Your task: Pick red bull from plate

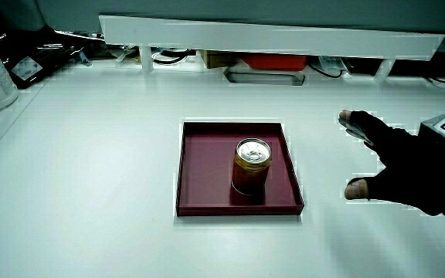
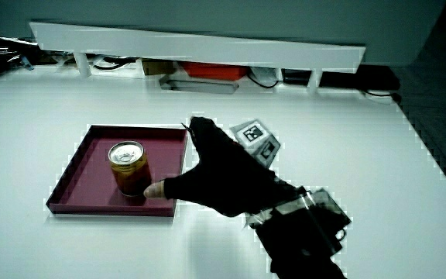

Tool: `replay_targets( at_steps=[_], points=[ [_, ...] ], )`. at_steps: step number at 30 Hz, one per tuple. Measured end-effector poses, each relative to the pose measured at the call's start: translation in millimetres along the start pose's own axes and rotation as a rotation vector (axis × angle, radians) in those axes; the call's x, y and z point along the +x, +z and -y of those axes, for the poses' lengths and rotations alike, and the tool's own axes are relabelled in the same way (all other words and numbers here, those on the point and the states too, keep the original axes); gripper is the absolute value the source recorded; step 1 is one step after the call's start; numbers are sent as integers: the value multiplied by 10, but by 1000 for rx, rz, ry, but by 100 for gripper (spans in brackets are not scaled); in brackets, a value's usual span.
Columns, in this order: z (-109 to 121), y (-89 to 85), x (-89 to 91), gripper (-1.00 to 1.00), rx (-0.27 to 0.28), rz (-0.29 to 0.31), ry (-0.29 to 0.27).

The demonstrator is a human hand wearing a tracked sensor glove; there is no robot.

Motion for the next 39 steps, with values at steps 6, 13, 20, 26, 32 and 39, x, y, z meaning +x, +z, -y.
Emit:
replay_targets(
  at_steps=[6, 13, 20, 26, 32, 39],
  points=[
    [-221, -102, -91, 0, -42, -99, -81],
    [-517, -268, -130, 0, -69, -169, -61],
    [-867, -477, -30, 0, -88, -189, 0],
    [-1093, -634, 50, 0, -76, -188, 37],
    [-1227, -762, 133, 0, -64, -225, 42],
    [-1272, -826, 155, 0, -52, -243, 57]
  ],
)
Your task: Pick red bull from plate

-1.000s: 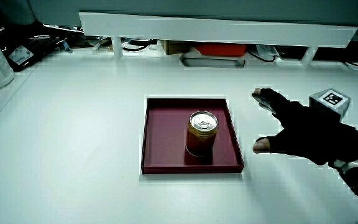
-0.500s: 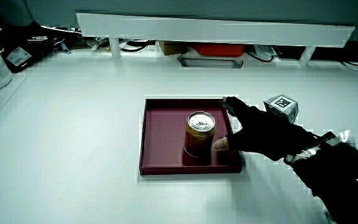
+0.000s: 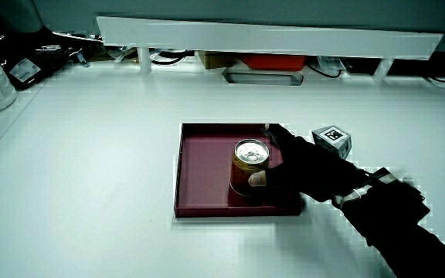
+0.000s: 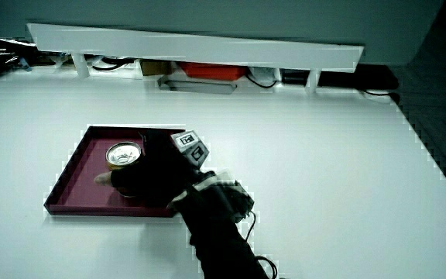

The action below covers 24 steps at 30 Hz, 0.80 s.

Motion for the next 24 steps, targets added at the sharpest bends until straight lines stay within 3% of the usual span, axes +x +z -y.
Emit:
replay_targets(
  at_steps=[5, 6, 9, 12, 15, 18, 24],
  points=[
    [3, 0, 37, 0, 27, -28, 31],
    [3, 2, 34, 4, 36, -29, 51],
    [-4, -3, 45, 15, 46, -42, 41],
    [-2, -24, 59, 27, 103, -39, 88],
    [26, -37, 49, 38, 155, -35, 63],
    [18, -51, 69, 50, 189, -48, 83],
    [5, -56, 115, 73, 213, -99, 98]
  ],
)
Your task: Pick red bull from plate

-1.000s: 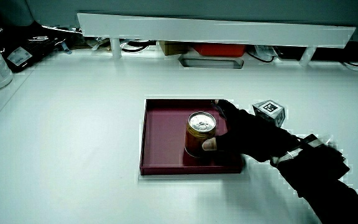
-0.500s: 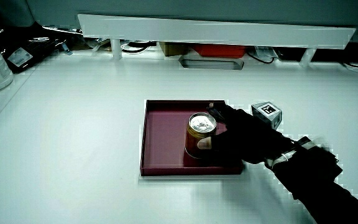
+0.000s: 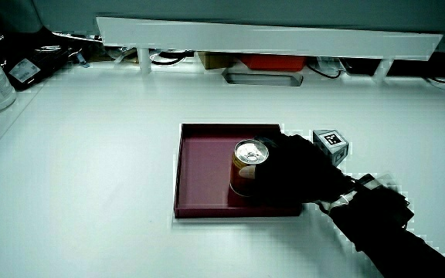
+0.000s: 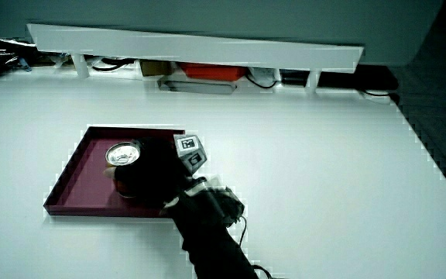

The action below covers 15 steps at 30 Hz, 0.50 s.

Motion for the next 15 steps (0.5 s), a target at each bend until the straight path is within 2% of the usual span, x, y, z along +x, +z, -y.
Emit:
replay_targets(
  at_steps=[6, 7, 9, 12, 15],
  points=[
    [25, -2, 12, 96, 31, -9, 21],
    [32, 1, 14, 100, 37, -11, 10],
    [32, 5, 32, 100, 43, -12, 31],
    [56, 14, 11, 100, 51, -21, 34],
    [74, 69, -7, 100, 52, -83, 64]
  ],
)
